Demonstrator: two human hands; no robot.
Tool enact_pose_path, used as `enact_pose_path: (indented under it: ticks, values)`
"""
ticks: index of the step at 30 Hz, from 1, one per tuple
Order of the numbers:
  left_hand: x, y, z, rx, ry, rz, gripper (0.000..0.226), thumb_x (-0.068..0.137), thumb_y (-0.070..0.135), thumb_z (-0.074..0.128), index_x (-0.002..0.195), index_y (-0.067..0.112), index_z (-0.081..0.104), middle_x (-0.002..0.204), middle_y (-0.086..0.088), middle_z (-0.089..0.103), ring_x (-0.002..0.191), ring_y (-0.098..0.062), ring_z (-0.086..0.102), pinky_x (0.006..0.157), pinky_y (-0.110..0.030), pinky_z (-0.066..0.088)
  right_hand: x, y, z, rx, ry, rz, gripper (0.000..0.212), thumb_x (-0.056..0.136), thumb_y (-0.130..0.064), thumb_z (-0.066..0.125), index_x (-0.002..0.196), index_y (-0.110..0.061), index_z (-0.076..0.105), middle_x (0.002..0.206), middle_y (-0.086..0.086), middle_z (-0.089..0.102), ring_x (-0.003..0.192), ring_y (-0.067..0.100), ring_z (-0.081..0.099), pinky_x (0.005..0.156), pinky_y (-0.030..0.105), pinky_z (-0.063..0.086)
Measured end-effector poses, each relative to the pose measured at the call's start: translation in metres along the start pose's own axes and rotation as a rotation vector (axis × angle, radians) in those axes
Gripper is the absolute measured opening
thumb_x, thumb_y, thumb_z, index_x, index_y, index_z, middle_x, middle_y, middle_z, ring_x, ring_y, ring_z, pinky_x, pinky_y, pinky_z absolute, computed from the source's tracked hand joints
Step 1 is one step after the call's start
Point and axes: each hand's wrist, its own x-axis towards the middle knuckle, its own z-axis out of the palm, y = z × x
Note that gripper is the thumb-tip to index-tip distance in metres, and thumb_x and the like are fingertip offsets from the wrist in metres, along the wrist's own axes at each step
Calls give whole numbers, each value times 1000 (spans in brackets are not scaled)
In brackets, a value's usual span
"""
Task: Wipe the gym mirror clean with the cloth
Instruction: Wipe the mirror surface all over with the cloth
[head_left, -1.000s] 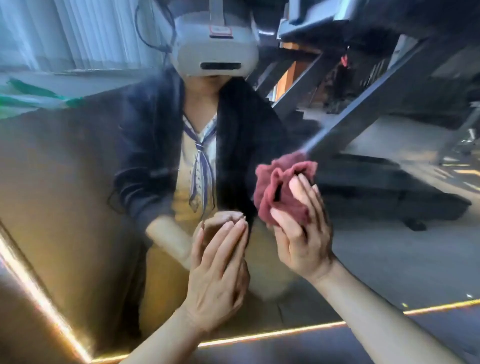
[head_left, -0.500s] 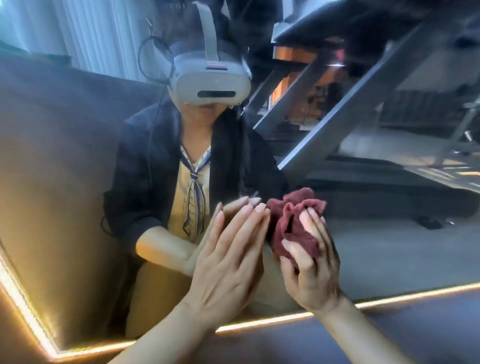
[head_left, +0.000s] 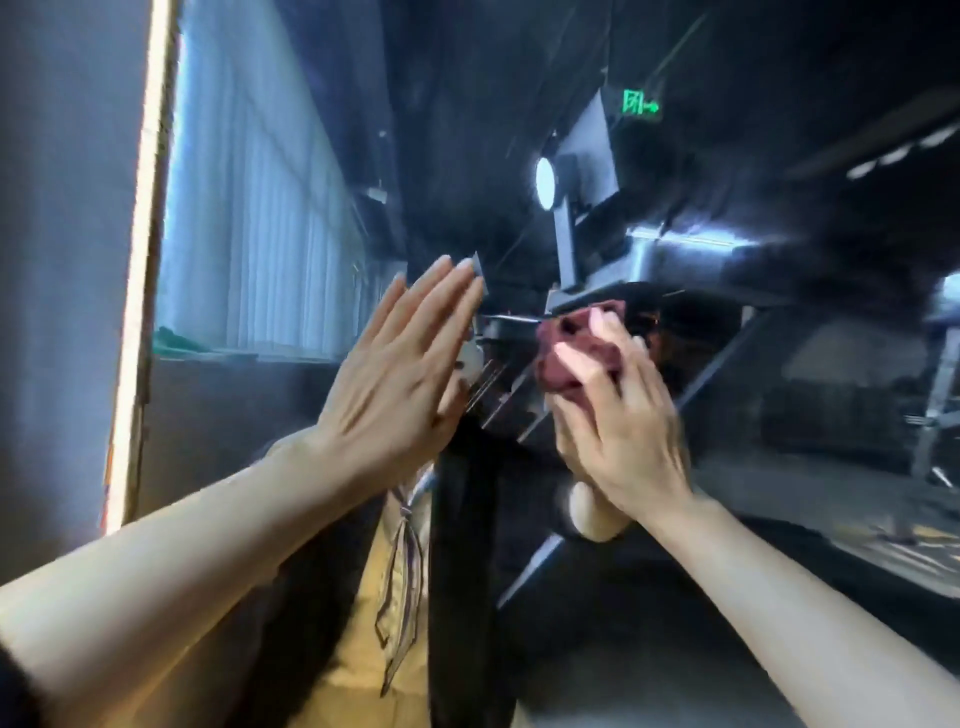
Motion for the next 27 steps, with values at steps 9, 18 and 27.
enact_pose_path:
  ticks: [9, 18, 27]
  values:
    - [23, -25, -18, 77, -88, -162, 80, 83, 33, 44, 152, -5, 30, 160, -21, 27, 151, -29, 19, 123, -35, 1, 85, -73, 45, 72, 53, -153, 25, 94, -22, 67, 111, -4, 64, 144, 30, 48, 140, 44, 41, 119, 51, 30]
    - [48, -65, -33, 112, -119, -176, 87, 89, 46, 35, 159, 7, 2, 167, -8, -5, 153, -16, -9, 119, -26, -17, 181, -17, 17, 69, 208, 423, 45, 92, -50, 42, 108, -9, 52, 132, 26, 51, 123, 46, 49, 101, 55, 45]
    - [86, -117, -52, 157, -33, -281, 76, 90, 39, 31, 156, 3, 23, 163, -16, 22, 152, -30, 18, 120, -31, 0, 212, -10, 24, 56, 202, 173, 24, 93, -24, 57, 114, -12, 55, 129, 22, 53, 116, 42, 53, 93, 45, 46]
